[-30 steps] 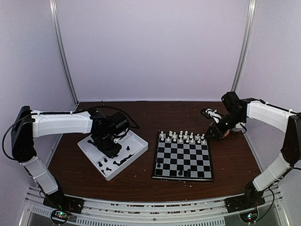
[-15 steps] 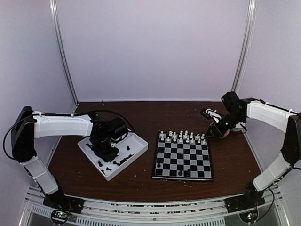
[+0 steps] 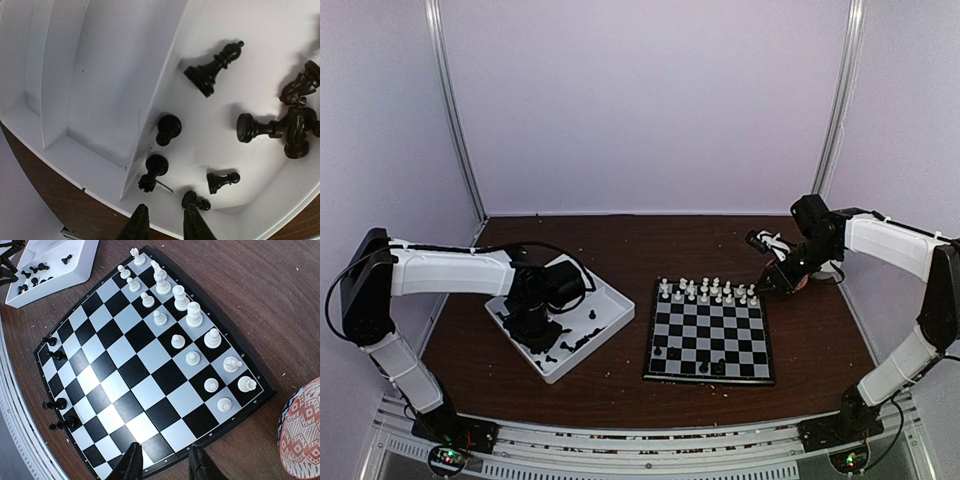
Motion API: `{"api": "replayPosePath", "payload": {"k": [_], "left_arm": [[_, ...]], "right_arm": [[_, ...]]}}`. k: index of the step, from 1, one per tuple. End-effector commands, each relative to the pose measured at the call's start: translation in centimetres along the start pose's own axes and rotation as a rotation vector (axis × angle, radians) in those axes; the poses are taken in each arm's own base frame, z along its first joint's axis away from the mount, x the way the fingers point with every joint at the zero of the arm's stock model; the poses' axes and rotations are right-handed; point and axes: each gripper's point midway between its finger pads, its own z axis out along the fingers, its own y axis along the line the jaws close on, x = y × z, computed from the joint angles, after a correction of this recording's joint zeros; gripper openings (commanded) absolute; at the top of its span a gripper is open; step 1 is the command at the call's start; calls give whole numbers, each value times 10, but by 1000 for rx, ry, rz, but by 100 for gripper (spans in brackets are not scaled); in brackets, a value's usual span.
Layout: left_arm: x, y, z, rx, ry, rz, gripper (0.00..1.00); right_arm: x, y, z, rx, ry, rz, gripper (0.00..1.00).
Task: Set up the chess pieces on the board
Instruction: Pick up the rook from the storage box.
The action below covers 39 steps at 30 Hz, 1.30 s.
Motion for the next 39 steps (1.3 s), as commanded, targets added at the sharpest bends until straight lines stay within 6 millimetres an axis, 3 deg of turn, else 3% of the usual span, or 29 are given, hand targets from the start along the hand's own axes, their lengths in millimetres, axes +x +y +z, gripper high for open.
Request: {"api": "replayPosePath", "payload": {"k": [1, 21, 29, 39], "left_arm": [[4, 11, 4, -42, 17, -33, 26], [-5, 4, 32, 12, 46, -23, 27], [-15, 2, 34, 10, 18, -14, 27], [-16, 2, 36, 9, 22, -2, 9]], "right_arm": [[-1, 2, 0, -18, 0, -9, 33], [1, 1, 1, -16, 6, -3, 33], [1, 1, 2, -18, 8, -3, 33], [2, 0, 2, -16, 12, -1, 33]]}}
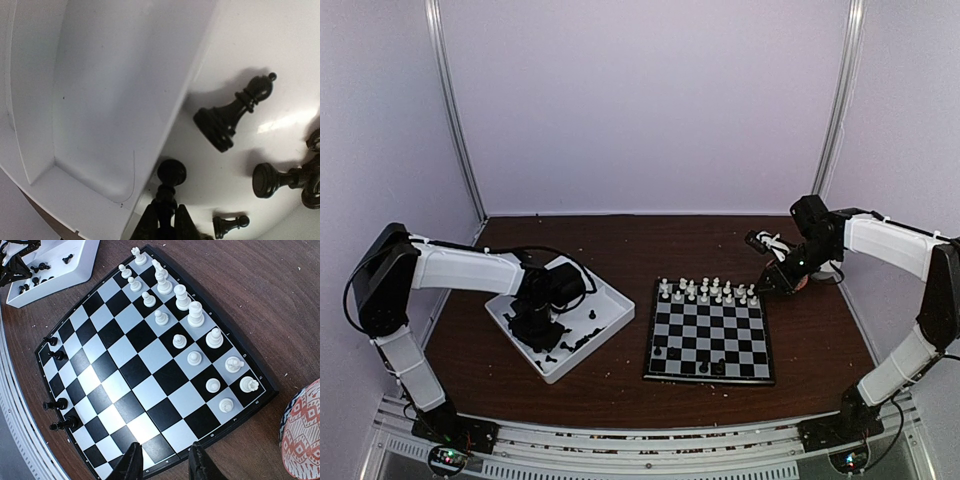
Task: Set up the chess pieces on the board
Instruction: Pick up the rook from the storage box.
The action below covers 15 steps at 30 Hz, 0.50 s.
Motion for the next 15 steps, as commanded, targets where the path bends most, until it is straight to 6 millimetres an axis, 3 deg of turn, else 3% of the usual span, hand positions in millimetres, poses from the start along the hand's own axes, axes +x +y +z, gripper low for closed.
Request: {"api": "replayPosePath", "payload": {"k": [1, 5, 9, 15], "left_arm": [[-3, 1, 4, -3, -2, 1, 8], [-5, 5, -10, -7, -20, 0, 3], [-20, -1, -50, 31, -103, 30, 2], [-50, -84, -120, 262, -286, 331, 1]], "right_arm": [[2, 0, 1, -8, 10, -5, 33], [2, 0, 1, -7, 10, -4, 33], [1, 0, 0, -8, 6, -5, 33], [0, -1, 0, -7, 7, -8, 33]]}}
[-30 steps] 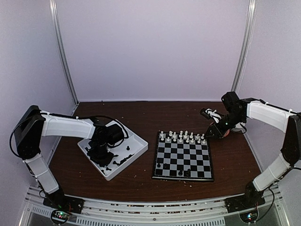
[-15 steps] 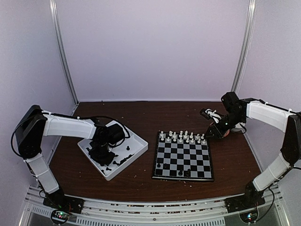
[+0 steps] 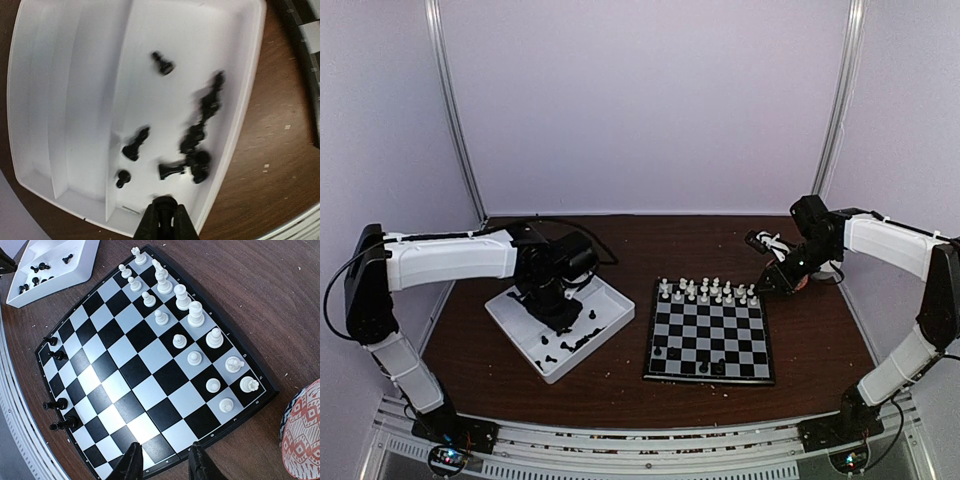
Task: Set up the chess pieces on the board
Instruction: Pick up the rook from the storage box, then place the rook at h8.
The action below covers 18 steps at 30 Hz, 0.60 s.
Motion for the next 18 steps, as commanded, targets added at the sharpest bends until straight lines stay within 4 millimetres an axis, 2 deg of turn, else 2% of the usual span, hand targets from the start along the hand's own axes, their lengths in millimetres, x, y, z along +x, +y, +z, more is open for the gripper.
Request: {"api": "replayPosePath", "payload": {"k": [1, 3, 5, 9, 18], "left_arm": [[-32, -68, -41, 193, -132, 250, 1], [-39, -100, -50, 286, -156, 345, 1], [-41, -125, -50, 335, -166, 445, 1], [-42, -161, -46, 377, -182, 612, 1], [-51, -195, -23, 366, -177, 777, 1]], "right_arm": [[-1, -1, 0, -5, 7, -8, 33], [-1, -1, 0, -5, 9, -9, 33], [-1, -2, 0, -4, 10, -9, 33], [-1, -2, 0, 0, 8, -11, 32], [2, -2, 0, 4, 15, -11, 32]]}}
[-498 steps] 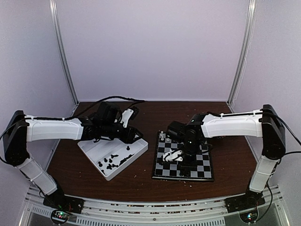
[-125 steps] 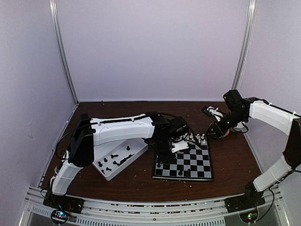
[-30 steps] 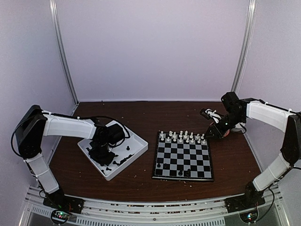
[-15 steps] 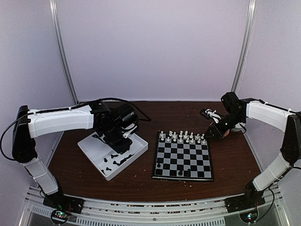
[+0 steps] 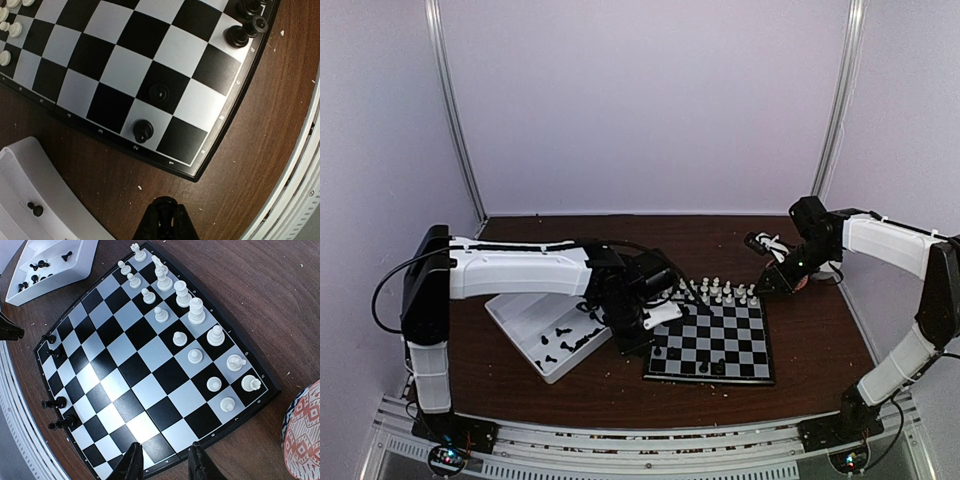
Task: Set up the chess pieces on the board
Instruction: Place the rook at h8.
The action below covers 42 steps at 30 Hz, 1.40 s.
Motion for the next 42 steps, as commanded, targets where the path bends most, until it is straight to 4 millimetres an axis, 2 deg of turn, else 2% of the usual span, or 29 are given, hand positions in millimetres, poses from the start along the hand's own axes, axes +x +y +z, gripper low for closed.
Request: {"api": "replayPosePath", "payload": {"k": [1, 11, 28, 42], "left_arm": [[-26, -8, -3, 5, -58, 116, 1], [-34, -24, 19, 57, -38, 207, 2], [-32, -19, 38, 41, 22, 225, 3], [-25, -19, 45, 46, 61, 218, 3]], "right_arm": [[-1, -2, -3, 10, 3, -14, 32], [1, -3, -1, 9, 12, -15, 32], [3, -4, 2, 5, 24, -10, 33], [3, -3, 3, -1, 27, -12, 33]]}}
